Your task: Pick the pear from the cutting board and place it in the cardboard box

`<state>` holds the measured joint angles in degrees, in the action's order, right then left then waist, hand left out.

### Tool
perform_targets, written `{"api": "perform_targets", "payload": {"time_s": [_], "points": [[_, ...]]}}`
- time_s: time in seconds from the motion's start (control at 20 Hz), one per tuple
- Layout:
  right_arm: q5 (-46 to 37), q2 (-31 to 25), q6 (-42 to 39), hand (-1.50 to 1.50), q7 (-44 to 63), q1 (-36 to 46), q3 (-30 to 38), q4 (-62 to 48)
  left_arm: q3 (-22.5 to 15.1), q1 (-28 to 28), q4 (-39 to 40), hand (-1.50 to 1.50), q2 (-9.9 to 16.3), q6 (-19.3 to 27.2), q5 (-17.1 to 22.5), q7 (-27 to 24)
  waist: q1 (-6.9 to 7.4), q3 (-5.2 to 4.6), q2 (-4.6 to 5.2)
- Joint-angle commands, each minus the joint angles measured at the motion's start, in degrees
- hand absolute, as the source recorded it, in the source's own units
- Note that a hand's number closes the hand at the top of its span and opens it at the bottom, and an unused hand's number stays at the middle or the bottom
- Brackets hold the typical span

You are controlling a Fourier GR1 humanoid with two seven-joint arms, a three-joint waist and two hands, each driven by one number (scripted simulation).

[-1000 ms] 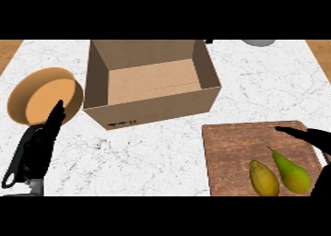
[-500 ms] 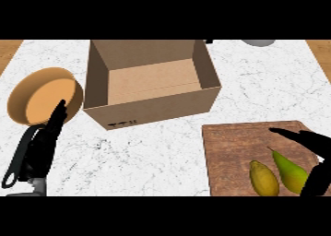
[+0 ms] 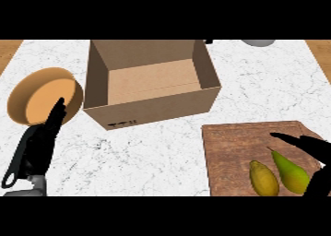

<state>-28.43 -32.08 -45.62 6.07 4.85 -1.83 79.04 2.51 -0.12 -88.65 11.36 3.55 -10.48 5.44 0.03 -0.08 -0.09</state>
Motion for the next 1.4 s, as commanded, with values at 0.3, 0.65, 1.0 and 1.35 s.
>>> {"api": "perform_targets", "payload": {"time_s": [0.3, 0.65, 1.0, 1.35], "points": [[-1.96, 4.85, -3.93, 1.50, 1.79, 5.29, 1.21, -5.30, 0.49, 2.76, -1.19, 0.00, -1.32, -1.11, -0.53, -1.38, 0.31, 0.08, 0.10], [-13.76, 3.48, 14.33, 1.50, -9.36, 2.93, -1.01, -6.74, -0.97, 1.84, -1.71, 0.00, -3.04, 0.17, -2.74, -0.92, 0.39, 0.12, 0.15], [-16.91, 5.39, 17.65, 1.50, -14.65, 14.78, -4.27, -6.84, -0.61, -2.08, 0.55, 0.00, -2.08, -1.95, -2.13, -0.28, 3.59, 0.24, 1.01], [-19.95, -0.53, 22.01, 1.50, -30.82, 31.16, -6.69, -8.45, -4.31, -6.46, 0.46, 0.00, -3.23, -4.04, -2.56, -0.91, 10.51, 0.51, 3.66]]}}
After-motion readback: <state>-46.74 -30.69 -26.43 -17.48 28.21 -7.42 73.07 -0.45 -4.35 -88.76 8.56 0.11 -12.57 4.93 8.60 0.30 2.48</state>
